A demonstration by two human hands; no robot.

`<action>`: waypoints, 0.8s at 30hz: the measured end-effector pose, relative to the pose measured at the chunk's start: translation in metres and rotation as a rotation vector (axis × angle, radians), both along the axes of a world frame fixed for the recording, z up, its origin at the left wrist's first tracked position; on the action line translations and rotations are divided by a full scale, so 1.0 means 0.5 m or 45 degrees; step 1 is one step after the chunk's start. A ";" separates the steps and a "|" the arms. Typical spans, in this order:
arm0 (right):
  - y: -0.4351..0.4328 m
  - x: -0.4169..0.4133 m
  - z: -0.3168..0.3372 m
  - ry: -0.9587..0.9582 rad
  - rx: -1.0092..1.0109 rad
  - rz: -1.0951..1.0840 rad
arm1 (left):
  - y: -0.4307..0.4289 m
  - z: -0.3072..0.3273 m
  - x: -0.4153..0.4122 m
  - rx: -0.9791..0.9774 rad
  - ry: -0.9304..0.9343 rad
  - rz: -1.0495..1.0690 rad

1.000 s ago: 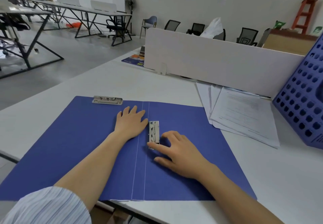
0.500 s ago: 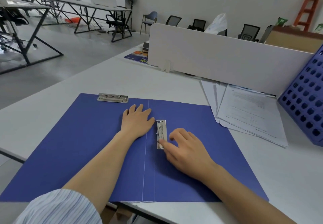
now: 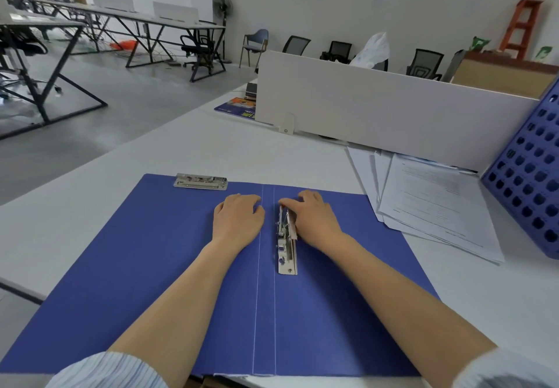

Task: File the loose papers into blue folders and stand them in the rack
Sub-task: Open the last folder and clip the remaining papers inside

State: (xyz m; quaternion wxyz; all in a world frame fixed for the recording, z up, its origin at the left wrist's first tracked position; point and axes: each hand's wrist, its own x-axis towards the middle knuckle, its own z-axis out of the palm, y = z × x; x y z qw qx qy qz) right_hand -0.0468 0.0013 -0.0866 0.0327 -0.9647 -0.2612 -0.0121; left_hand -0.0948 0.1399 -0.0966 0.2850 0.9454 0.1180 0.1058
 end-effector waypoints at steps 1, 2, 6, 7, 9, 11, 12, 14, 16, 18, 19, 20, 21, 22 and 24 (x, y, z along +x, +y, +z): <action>-0.004 0.008 -0.002 0.041 0.049 -0.017 | 0.000 0.000 0.000 -0.020 -0.007 0.016; -0.015 0.023 0.001 0.057 0.116 -0.057 | -0.001 0.001 -0.001 -0.035 -0.010 0.030; -0.109 0.087 0.028 0.014 0.289 -0.547 | -0.001 -0.003 0.002 -0.022 -0.012 0.048; -0.144 0.102 0.026 0.016 0.251 -0.693 | 0.000 -0.004 0.004 -0.019 -0.011 0.053; -0.209 0.117 0.019 0.129 0.196 -0.928 | 0.001 -0.005 0.005 -0.021 -0.003 0.059; -0.255 0.123 0.013 0.233 0.313 -1.053 | -0.001 -0.005 0.006 -0.012 0.012 0.050; -0.272 0.126 0.014 0.250 0.343 -1.056 | -0.003 -0.005 0.006 -0.005 0.009 0.055; -0.291 0.132 0.024 0.284 0.327 -0.996 | -0.001 -0.006 0.008 0.003 0.007 0.065; -0.301 0.129 0.036 0.262 0.183 -0.950 | 0.000 -0.010 0.009 -0.015 0.017 0.064; -0.312 0.126 0.038 0.165 0.047 -0.911 | 0.004 -0.009 0.009 -0.026 0.031 0.027; -0.318 0.122 0.038 0.101 -0.004 -0.890 | 0.005 -0.010 0.007 -0.038 0.035 0.013; -0.328 0.120 0.034 0.029 -0.053 -0.873 | 0.006 -0.014 0.006 -0.048 0.027 0.009; -0.340 0.115 0.032 -0.030 -0.070 -0.872 | 0.007 -0.013 0.005 -0.074 0.007 0.012; -0.352 0.112 0.032 -0.065 -0.045 -0.886 | 0.007 -0.014 0.003 -0.125 -0.023 0.030; -0.375 0.104 0.045 -0.063 0.069 -0.911 | 0.003 -0.005 -0.002 -0.134 -0.258 0.070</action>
